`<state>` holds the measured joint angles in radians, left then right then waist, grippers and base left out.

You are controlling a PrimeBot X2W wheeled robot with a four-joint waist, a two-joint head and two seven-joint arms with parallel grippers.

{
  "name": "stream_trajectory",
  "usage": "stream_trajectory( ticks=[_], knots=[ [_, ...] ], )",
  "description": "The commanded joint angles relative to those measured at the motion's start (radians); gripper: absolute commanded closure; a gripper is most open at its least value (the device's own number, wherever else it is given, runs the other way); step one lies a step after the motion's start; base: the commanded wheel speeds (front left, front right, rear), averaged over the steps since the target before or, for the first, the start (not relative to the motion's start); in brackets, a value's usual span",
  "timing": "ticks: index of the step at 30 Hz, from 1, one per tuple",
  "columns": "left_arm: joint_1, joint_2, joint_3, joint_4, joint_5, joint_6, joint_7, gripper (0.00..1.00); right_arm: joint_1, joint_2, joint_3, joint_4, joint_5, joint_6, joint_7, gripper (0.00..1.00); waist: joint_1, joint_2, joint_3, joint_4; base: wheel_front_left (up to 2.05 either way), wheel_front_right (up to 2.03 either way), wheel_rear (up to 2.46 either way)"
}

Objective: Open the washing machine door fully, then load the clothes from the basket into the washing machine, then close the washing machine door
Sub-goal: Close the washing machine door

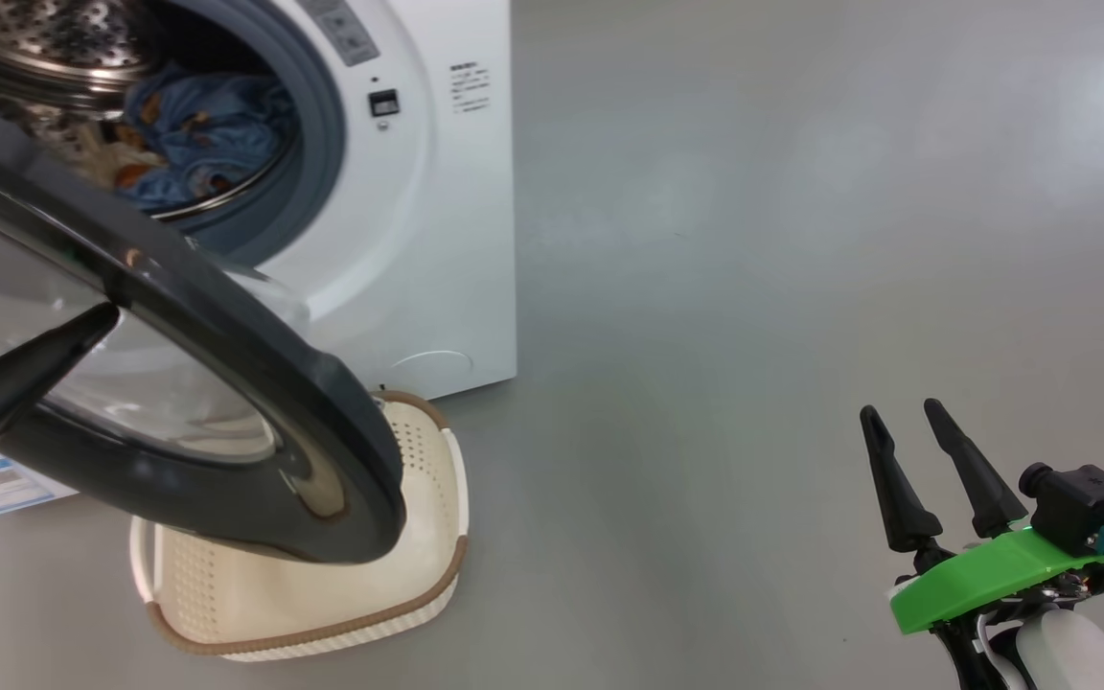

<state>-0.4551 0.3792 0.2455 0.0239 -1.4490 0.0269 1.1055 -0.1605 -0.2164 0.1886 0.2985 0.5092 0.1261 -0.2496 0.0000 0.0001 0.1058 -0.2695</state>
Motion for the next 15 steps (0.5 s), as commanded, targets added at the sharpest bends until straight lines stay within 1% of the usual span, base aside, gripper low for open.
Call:
stream_trajectory(
  ticks=[1,6,15],
  knots=[
    [-0.048,0.035,0.030,-0.019,0.009,-0.006,-0.003,1.00,-0.034,-0.007,0.012,-0.027,-0.005,0.005,-0.012,0.00,0.0000,-0.0001,0.009,-0.019,0.00,0.00,0.00],
    [-0.044,0.034,0.032,-0.015,0.012,-0.013,-0.006,1.00,-0.029,-0.002,0.006,-0.024,-0.006,0.005,-0.012,0.00,0.0000,-0.0001,0.011,-0.014,0.00,0.00,0.00],
    [-0.032,0.026,0.024,-0.001,0.011,-0.032,-0.004,1.00,-0.033,-0.007,0.006,-0.023,-0.012,0.005,-0.012,0.00,0.0000,-0.0001,0.005,0.044,0.00,0.00,0.00]
  ],
)
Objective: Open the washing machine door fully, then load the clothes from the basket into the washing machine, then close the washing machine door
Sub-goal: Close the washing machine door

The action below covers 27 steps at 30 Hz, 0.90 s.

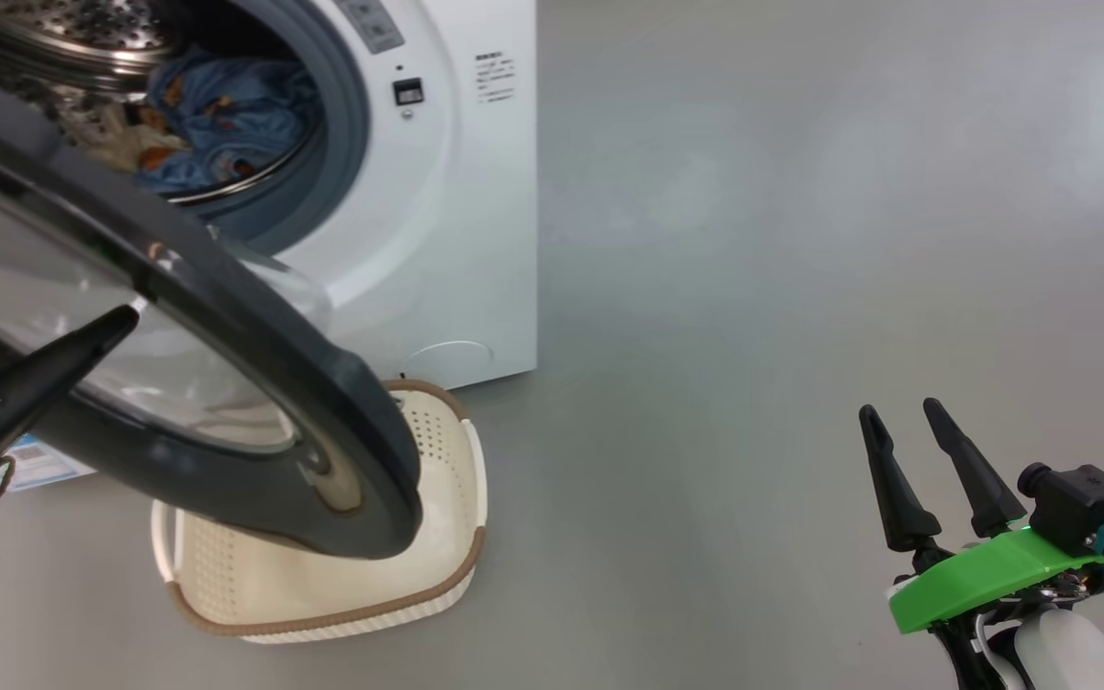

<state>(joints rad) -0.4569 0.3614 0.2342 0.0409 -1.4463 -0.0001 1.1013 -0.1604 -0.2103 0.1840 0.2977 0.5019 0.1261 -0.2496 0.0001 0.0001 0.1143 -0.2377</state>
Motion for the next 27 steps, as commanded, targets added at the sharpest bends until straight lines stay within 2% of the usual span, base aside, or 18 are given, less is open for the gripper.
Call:
stream_trajectory(
  ticks=[1,4,5,6,7,8,17,20,21,23,27],
  knots=[
    [-0.027,0.042,0.034,-0.018,0.009,-0.007,0.001,1.00,-0.033,-0.015,0.011,-0.021,-0.005,0.005,-0.012,0.00,-0.0001,-0.0001,-0.005,0.020,0.00,0.00,0.00],
    [-0.017,0.038,0.034,-0.026,0.015,-0.016,-0.007,1.00,-0.034,-0.020,0.011,-0.020,-0.004,0.005,-0.012,0.00,-0.0001,-0.0001,-0.009,0.041,0.00,0.00,0.00],
    [-0.014,0.037,0.037,-0.029,0.022,-0.020,-0.015,0.89,-0.035,-0.022,0.011,-0.019,-0.004,0.005,-0.012,0.00,-0.0001,-0.0001,-0.011,0.048,0.00,0.00,0.00],
    [-0.010,0.038,0.040,-0.032,0.030,-0.026,-0.026,0.58,-0.035,-0.023,0.011,-0.019,-0.003,0.005,-0.012,0.00,-0.0001,-0.0001,-0.012,0.053,0.00,0.00,0.00],
    [-0.003,0.038,0.043,-0.036,0.038,-0.032,-0.035,0.16,-0.036,-0.024,0.011,-0.019,-0.003,0.005,-0.012,0.00,-0.0001,-0.0001,-0.013,0.058,0.00,0.00,0.00],
    [0.003,0.037,0.046,-0.040,0.044,-0.039,-0.044,0.00,-0.035,-0.025,0.010,-0.020,-0.003,0.005,-0.012,0.00,-0.0001,-0.0001,-0.014,0.064,0.00,0.00,0.00],
    [0.075,0.027,0.104,-0.061,0.150,-0.114,-0.214,0.00,-0.035,-0.028,0.008,-0.033,-0.008,0.005,-0.012,0.00,-0.0001,-0.0001,-0.010,0.099,0.00,0.00,0.00],
    [0.106,0.030,0.107,-0.072,0.221,-0.128,-0.317,0.00,-0.035,-0.030,0.007,-0.034,-0.010,0.005,-0.012,0.00,-0.0001,-0.0001,-0.011,0.106,0.00,0.00,0.00],
    [0.106,0.030,0.107,-0.072,0.221,-0.128,-0.317,0.00,-0.035,-0.030,0.007,-0.034,-0.010,0.005,-0.012,0.00,-0.0001,-0.0001,-0.011,0.106,0.00,0.00,0.00],
    [0.130,0.039,0.089,-0.093,0.274,-0.130,-0.403,0.00,-0.034,-0.032,0.006,-0.036,-0.011,0.005,-0.012,0.00,-0.0001,-0.0001,-0.013,0.110,0.00,0.00,0.00],
    [0.217,0.095,-0.004,-0.138,0.395,-0.130,-0.612,0.00,-0.029,-0.036,0.004,-0.039,-0.012,0.005,-0.012,0.00,-0.0001,-0.0001,-0.015,0.119,0.00,0.00,0.00]
  ],
)
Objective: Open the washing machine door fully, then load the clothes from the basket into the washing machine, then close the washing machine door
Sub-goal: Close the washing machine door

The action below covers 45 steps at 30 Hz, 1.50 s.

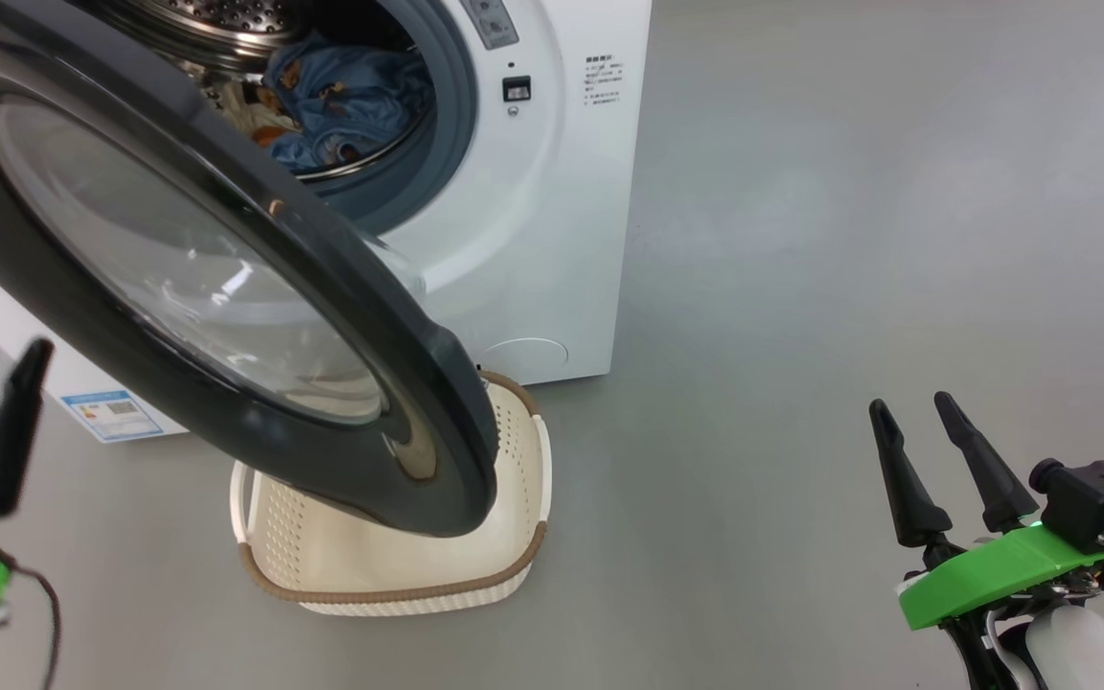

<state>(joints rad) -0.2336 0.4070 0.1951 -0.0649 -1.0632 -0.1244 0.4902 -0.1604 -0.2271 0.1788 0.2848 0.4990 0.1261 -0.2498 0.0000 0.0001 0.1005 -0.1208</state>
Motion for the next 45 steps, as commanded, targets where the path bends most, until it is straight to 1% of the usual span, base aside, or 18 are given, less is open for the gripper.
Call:
stream_trajectory(
  ticks=[1,3,5,7,10,11,16,21,30,34,45],
  knots=[
    [0.019,0.066,0.004,-0.032,0.041,-0.006,-0.057,0.00,-0.027,-0.021,0.010,-0.025,-0.009,0.005,-0.012,0.00,0.0000,-0.0001,-0.003,0.004,0.00,0.00,0.00],
    [0.057,0.073,-0.033,-0.008,0.068,-0.006,-0.171,0.00,-0.025,-0.023,0.013,-0.023,-0.009,0.005,-0.012,0.00,0.0000,-0.0001,-0.006,0.008,0.00,0.00,0.00],
    [0.088,0.099,-0.076,0.025,0.119,-0.006,-0.277,0.00,-0.025,-0.025,0.016,-0.022,-0.010,0.005,-0.012,0.00,0.0000,-0.0001,-0.008,0.010,0.00,0.00,0.00],
    [0.106,0.108,-0.109,0.064,0.154,-0.006,-0.379,0.00,-0.026,-0.028,0.021,-0.022,-0.010,0.005,-0.012,0.00,0.0000,-0.0001,-0.010,0.012,0.00,0.00,0.00],
    [0.119,0.109,-0.148,0.117,0.196,-0.006,-0.494,0.00,-0.028,-0.034,0.026,-0.020,-0.008,0.005,-0.012,0.00,0.0000,-0.0001,-0.014,0.014,0.00,0.00,0.00],
    [0.126,0.100,-0.158,0.146,0.225,-0.006,-0.556,0.00,-0.028,-0.038,0.028,-0.020,-0.006,0.005,-0.012,0.00,0.0000,-0.0001,-0.017,0.014,0.00,0.00,0.00],
    [0.151,0.079,-0.178,0.184,0.308,0.003,-0.664,0.00,-0.022,-0.041,0.024,-0.020,-0.003,0.005,-0.012,0.00,0.0000,-0.0001,-0.024,0.012,0.00,0.00,0.00],
    [0.172,0.070,-0.196,0.198,0.386,0.018,-0.718,0.00,-0.021,-0.033,0.022,-0.020,-0.003,0.005,-0.012,0.00,0.0000,-0.0001,-0.027,0.008,0.00,0.00,0.00],
    [0.201,0.022,-0.202,0.206,0.473,0.044,-0.748,0.00,-0.016,-0.032,0.015,-0.020,-0.003,0.005,-0.012,0.00,0.0000,-0.0001,-0.029,0.010,0.00,0.00,0.00],
    [0.210,-0.002,-0.192,0.206,0.491,0.042,-0.751,0.00,-0.015,-0.034,0.014,-0.021,-0.005,0.005,-0.012,0.00,0.0000,-0.0001,-0.028,0.013,0.00,0.00,0.00],
    [0.220,-0.042,-0.154,0.190,0.531,0.028,-0.752,0.00,-0.015,-0.037,0.014,-0.019,-0.006,0.005,-0.012,0.00,0.0000,-0.0001,-0.030,0.022,0.00,0.00,0.00]
  ],
)
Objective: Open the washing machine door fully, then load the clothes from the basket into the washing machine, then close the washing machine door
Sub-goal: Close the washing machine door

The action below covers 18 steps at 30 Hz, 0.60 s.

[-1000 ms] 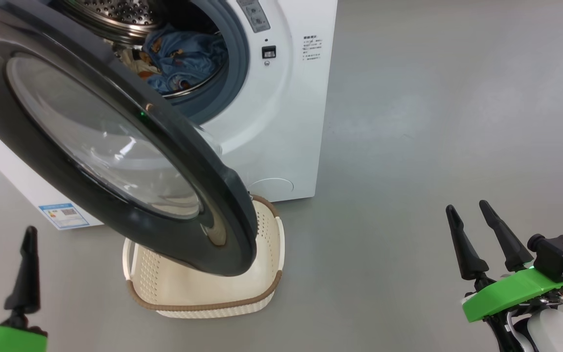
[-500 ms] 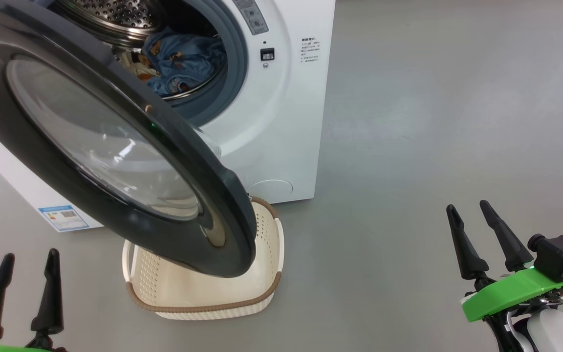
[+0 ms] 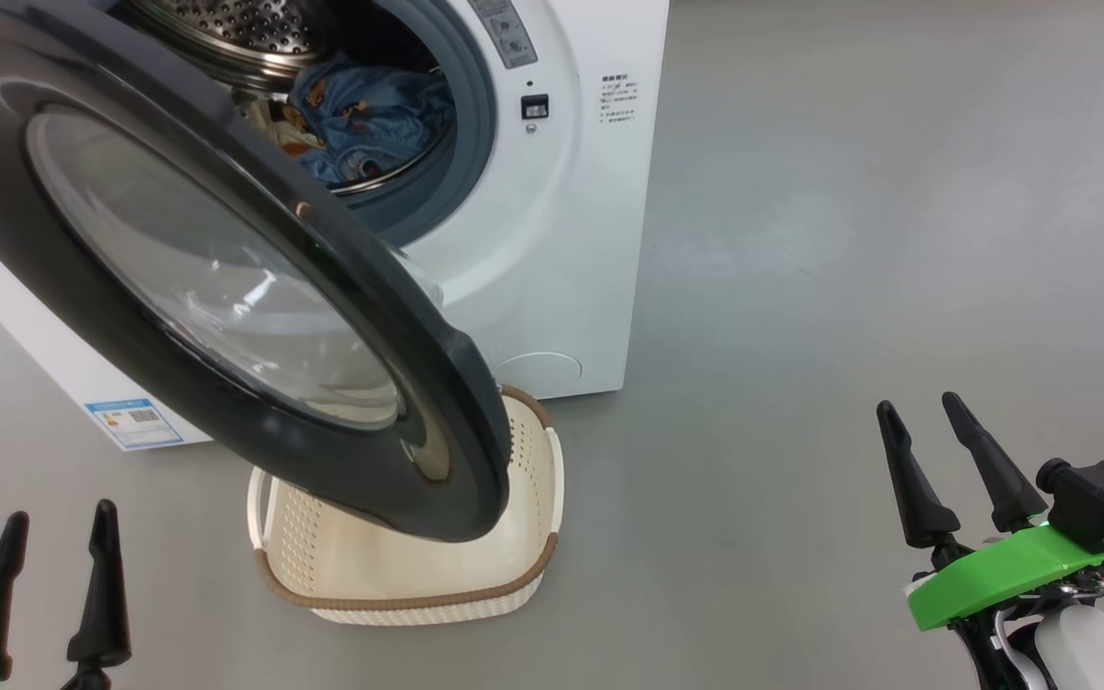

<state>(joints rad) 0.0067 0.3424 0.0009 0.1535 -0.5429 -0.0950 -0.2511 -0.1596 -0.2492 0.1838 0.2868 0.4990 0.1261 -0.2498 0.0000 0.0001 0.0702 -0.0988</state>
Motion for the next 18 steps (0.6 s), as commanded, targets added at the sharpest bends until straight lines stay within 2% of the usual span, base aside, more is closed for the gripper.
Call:
stream_trajectory(
  ticks=[1,18],
  knots=[
    [-0.020,0.019,0.042,-0.029,0.014,-0.003,-0.010,0.00,-0.016,-0.015,0.009,-0.021,-0.006,0.005,-0.012,0.00,0.0000,-0.0001,0.000,0.001,0.00,0.00,0.00],
    [-0.018,-0.019,0.064,-0.031,0.054,-0.020,-0.011,0.00,-0.016,-0.016,0.009,-0.024,-0.007,0.005,-0.012,0.00,0.0000,-0.0001,0.005,0.017,0.00,0.00,0.00]
  ],
)
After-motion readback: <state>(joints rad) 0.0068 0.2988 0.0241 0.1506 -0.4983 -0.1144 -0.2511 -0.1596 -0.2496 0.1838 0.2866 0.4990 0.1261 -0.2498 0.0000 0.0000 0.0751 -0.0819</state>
